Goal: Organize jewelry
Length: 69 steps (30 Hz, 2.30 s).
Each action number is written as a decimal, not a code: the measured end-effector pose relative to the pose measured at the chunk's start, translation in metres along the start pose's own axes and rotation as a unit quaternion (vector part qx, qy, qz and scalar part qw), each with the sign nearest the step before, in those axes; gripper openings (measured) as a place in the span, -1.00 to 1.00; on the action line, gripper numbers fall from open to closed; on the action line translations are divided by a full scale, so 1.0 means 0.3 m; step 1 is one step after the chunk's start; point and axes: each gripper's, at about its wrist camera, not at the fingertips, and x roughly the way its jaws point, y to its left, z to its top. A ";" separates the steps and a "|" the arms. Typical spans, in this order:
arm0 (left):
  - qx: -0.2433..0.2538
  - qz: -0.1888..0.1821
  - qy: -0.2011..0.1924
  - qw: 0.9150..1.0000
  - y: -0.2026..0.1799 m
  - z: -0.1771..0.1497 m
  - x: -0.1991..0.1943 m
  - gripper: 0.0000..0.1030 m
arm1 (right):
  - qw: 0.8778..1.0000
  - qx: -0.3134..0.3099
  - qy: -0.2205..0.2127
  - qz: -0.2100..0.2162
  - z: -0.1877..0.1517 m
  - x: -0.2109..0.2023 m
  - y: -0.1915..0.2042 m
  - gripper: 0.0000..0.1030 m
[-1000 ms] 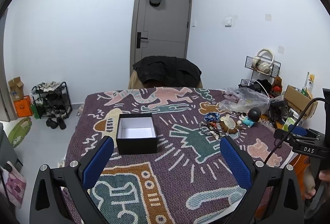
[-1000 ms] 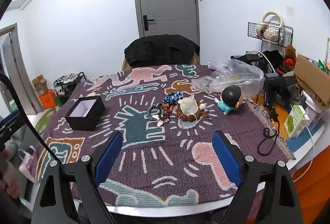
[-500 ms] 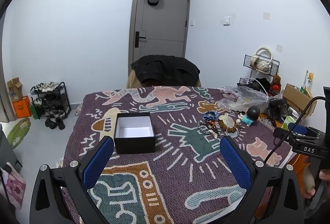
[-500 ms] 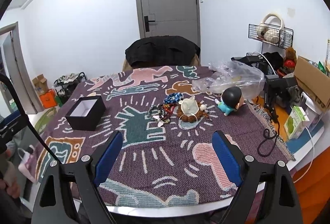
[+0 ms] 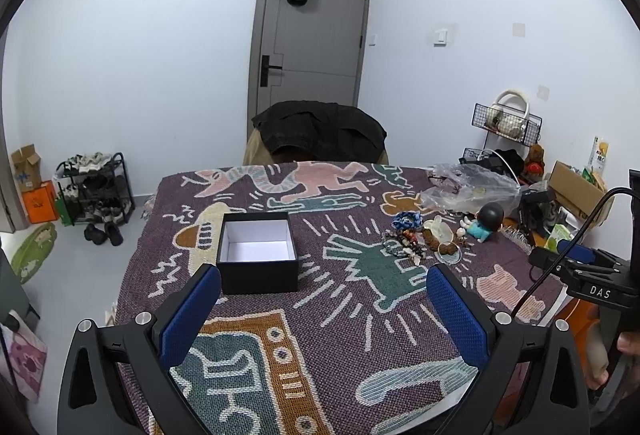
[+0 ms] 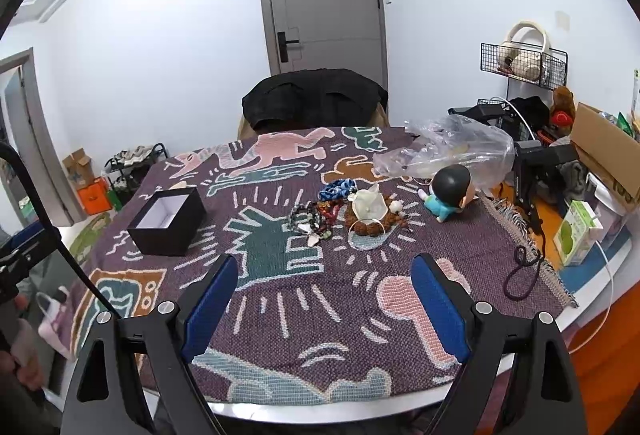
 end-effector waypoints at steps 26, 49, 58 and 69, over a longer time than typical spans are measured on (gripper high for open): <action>0.002 0.002 0.002 1.000 -0.005 0.017 0.008 0.99 | 1.000 0.001 -0.007 0.006 0.010 -0.007 -0.005 0.71; -0.001 -0.077 0.070 0.995 -0.079 0.078 0.214 0.58 | 0.997 0.069 0.040 0.009 0.125 0.097 -0.176 0.70; -0.014 -0.106 0.131 0.986 -0.118 0.125 0.432 0.32 | 0.991 0.094 0.089 0.010 0.144 0.239 -0.218 0.70; -0.010 -0.118 0.217 0.969 -0.193 0.146 0.724 0.03 | 0.982 0.123 0.144 0.007 0.119 0.439 -0.264 0.67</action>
